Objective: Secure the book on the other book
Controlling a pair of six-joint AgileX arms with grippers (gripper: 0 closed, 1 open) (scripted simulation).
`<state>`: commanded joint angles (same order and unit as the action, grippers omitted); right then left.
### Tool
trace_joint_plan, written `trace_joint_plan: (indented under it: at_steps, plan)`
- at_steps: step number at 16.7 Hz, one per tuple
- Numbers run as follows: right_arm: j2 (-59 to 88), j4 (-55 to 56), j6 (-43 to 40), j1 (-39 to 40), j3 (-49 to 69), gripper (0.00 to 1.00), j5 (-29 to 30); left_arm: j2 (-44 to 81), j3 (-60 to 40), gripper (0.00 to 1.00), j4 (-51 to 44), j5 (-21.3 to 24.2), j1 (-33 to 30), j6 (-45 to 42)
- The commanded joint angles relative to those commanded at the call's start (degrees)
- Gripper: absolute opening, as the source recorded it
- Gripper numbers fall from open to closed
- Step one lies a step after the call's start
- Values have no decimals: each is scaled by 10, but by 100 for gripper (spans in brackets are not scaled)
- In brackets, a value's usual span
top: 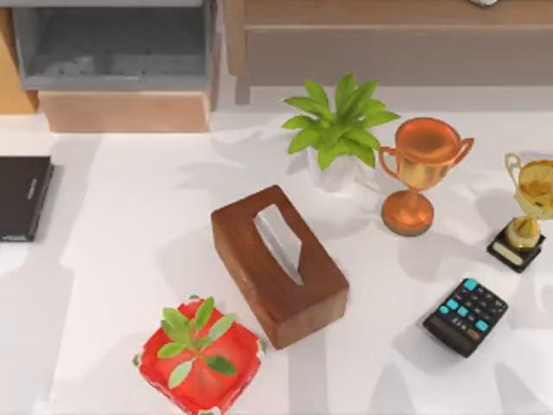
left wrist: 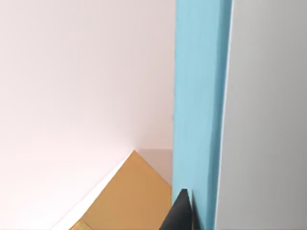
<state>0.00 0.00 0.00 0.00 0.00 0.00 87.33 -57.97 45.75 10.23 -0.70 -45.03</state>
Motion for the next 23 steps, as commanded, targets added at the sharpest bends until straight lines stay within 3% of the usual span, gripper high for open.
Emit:
trace_joint_plan:
  at_steps: [6,12,16,23]
  plan:
    - [0,0,0,0,0,100,0,-61,156,0,-27,104,115,-293]
    - [0,0,0,0,0,100,0,13,254,0,-114,130,215,-520]
    - [0,0,0,0,0,100,0,68,269,0,-151,125,243,-588]
    - [0,0,0,0,0,100,0,75,267,0,-151,123,242,-591]
